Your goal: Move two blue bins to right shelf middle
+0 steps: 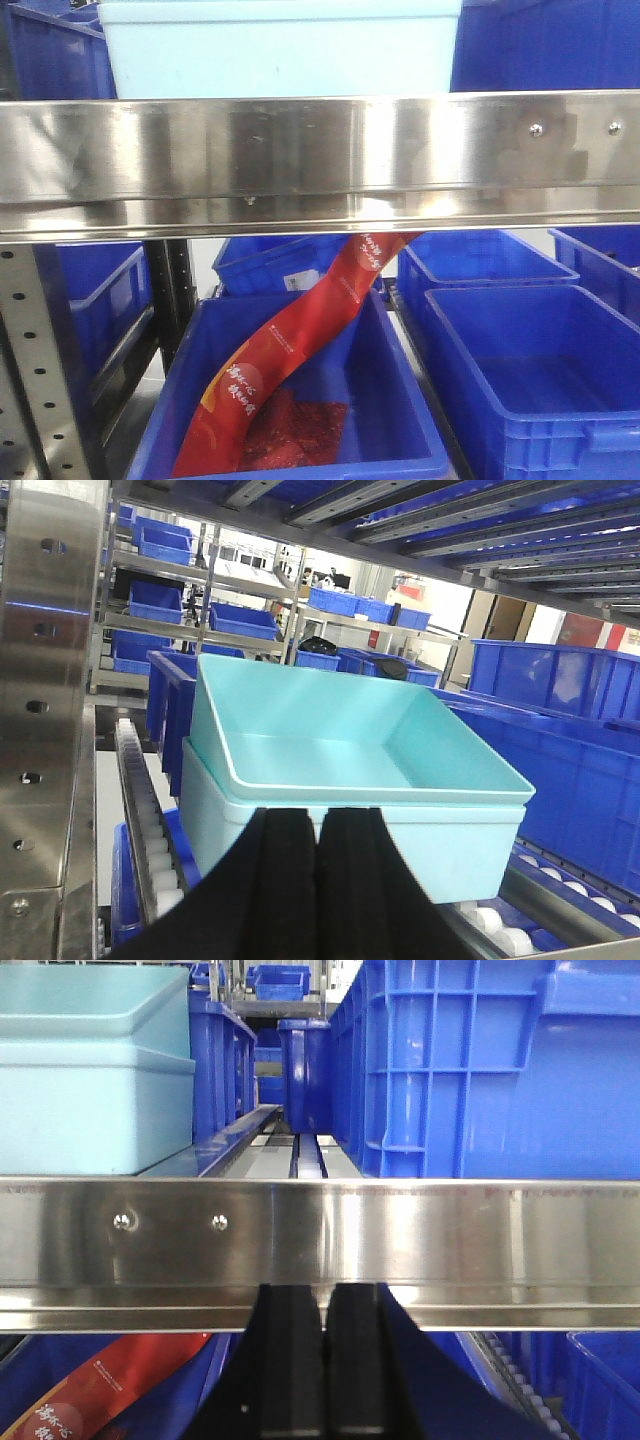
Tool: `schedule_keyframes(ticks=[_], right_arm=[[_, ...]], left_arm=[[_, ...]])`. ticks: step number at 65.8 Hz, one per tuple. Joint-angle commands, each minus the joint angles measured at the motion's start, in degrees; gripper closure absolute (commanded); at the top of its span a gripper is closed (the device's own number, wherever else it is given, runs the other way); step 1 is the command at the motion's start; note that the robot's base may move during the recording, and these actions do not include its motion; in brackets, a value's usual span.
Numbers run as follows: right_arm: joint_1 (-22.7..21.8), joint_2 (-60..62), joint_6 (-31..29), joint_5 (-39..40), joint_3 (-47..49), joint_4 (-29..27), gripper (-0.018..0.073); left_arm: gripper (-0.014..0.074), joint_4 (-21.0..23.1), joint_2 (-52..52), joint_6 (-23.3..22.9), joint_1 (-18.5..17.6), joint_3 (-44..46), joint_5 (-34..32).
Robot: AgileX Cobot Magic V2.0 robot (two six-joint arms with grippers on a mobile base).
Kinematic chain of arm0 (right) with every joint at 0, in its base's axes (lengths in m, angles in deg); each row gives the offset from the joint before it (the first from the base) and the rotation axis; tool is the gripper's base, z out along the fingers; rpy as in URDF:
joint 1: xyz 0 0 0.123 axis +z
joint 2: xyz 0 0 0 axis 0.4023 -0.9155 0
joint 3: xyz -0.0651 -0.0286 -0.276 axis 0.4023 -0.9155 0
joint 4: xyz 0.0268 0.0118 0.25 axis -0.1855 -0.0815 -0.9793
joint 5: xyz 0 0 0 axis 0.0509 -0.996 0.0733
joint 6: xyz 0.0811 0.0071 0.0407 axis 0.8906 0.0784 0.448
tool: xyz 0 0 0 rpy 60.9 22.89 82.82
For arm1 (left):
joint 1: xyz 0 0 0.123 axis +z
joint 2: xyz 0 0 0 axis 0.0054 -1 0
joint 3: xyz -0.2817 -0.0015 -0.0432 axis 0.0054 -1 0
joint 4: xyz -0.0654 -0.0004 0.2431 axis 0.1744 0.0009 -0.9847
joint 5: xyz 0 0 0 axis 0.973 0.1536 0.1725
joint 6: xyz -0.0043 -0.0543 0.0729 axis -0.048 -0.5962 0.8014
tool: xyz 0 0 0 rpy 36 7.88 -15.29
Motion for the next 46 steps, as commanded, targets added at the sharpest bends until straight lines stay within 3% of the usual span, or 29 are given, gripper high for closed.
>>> schedule_keyframes(ticks=[1,46], right_arm=[[-0.27,0.33,-0.36,1.41,-0.10,0.63,0.0724],[-0.27,0.33,-0.36,1.64,-0.10,0.63,0.0724]], left_arm=[[0.0707,-0.20,0.35,0.21,-0.24,0.08,-0.95],[0.0707,-0.39,0.35,0.26,-0.24,0.08,-0.84]])
